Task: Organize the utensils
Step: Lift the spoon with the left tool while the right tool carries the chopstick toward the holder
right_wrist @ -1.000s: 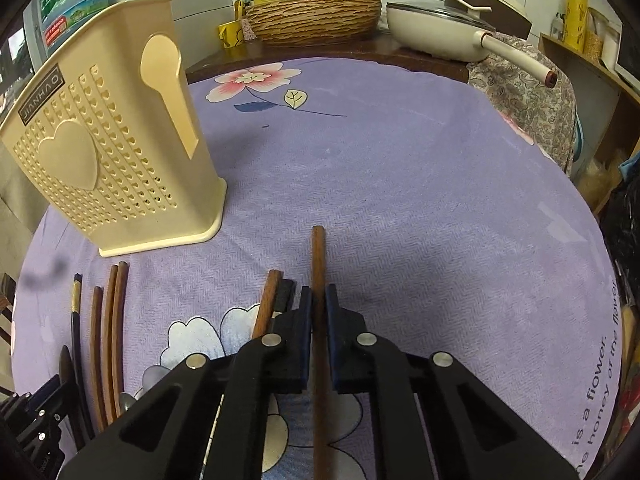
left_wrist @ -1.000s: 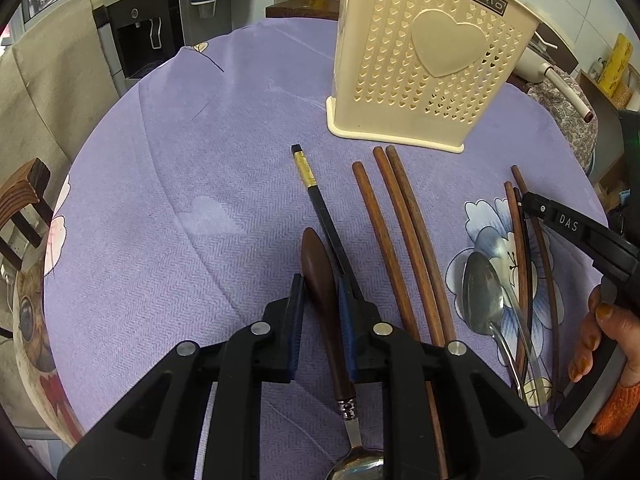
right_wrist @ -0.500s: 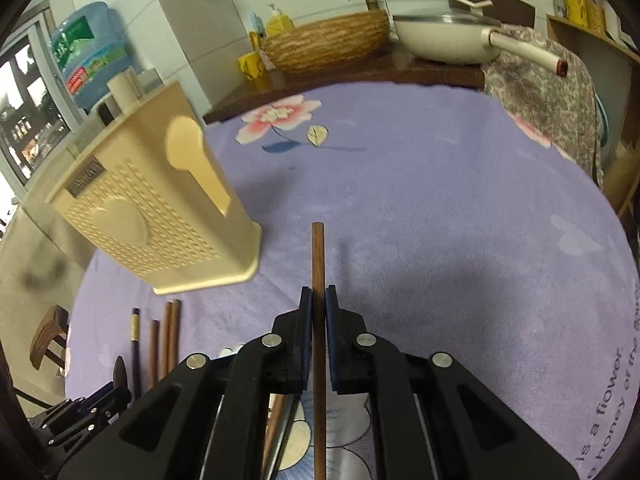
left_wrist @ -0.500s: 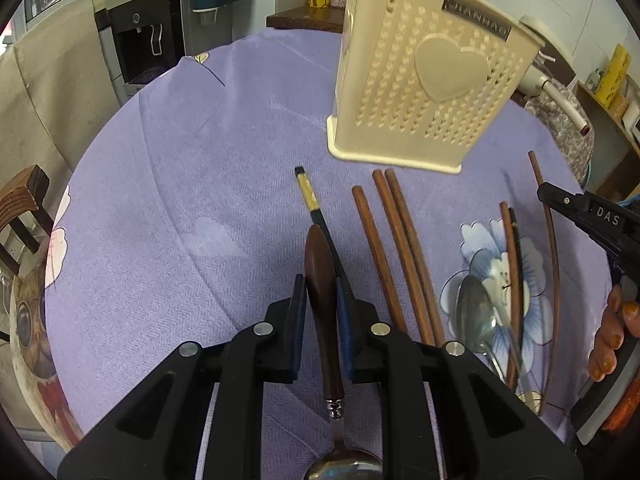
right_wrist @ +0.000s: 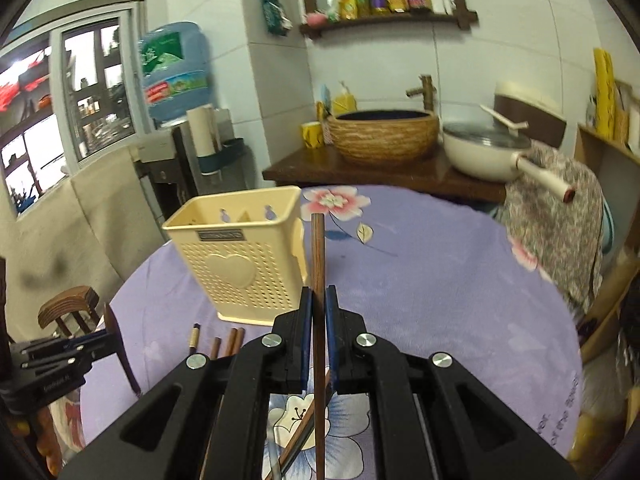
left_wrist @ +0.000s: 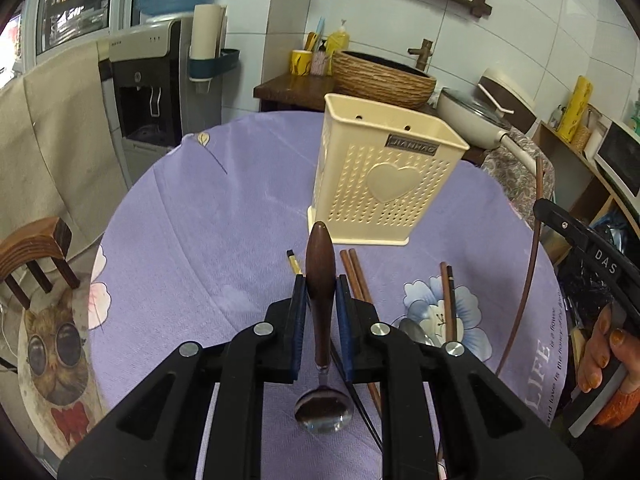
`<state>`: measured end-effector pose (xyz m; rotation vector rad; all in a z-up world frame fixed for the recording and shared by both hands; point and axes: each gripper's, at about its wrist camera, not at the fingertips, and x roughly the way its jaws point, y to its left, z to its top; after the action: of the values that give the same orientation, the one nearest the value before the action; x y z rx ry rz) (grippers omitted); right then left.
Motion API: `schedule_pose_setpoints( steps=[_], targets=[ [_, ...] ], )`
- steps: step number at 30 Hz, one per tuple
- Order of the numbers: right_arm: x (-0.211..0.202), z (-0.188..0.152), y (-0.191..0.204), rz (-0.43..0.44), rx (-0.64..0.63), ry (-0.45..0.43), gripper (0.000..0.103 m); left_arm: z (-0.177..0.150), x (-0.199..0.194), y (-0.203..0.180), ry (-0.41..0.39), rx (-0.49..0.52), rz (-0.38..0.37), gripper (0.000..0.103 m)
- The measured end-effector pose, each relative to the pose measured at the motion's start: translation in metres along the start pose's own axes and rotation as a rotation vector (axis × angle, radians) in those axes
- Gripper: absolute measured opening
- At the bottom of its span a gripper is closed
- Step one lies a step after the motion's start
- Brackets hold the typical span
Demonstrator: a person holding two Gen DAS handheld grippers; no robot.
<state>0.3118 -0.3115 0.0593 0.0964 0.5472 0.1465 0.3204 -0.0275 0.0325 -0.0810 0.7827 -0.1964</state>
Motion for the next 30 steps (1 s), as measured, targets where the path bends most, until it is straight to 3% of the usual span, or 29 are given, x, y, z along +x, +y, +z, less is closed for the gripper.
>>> schedule_pose_setpoints(
  steps=[12, 21, 30],
  targets=[
    [-0.037, 0.009, -0.006, 0.073, -0.031, -0.016, 0.007, 0.008, -0.038, -0.002, -0.096, 0.044, 0.008, 0.015],
    [-0.038, 0.016, -0.008, 0.146, 0.004, -0.039, 0.007, 0.026, -0.043, 0.001, -0.117, 0.05, 0.014, 0.015],
    [-0.029, 0.061, 0.007, 0.217, 0.044, -0.121, 0.007, 0.08, -0.056, -0.004, -0.137, 0.041, -0.055, 0.015]
  ],
)
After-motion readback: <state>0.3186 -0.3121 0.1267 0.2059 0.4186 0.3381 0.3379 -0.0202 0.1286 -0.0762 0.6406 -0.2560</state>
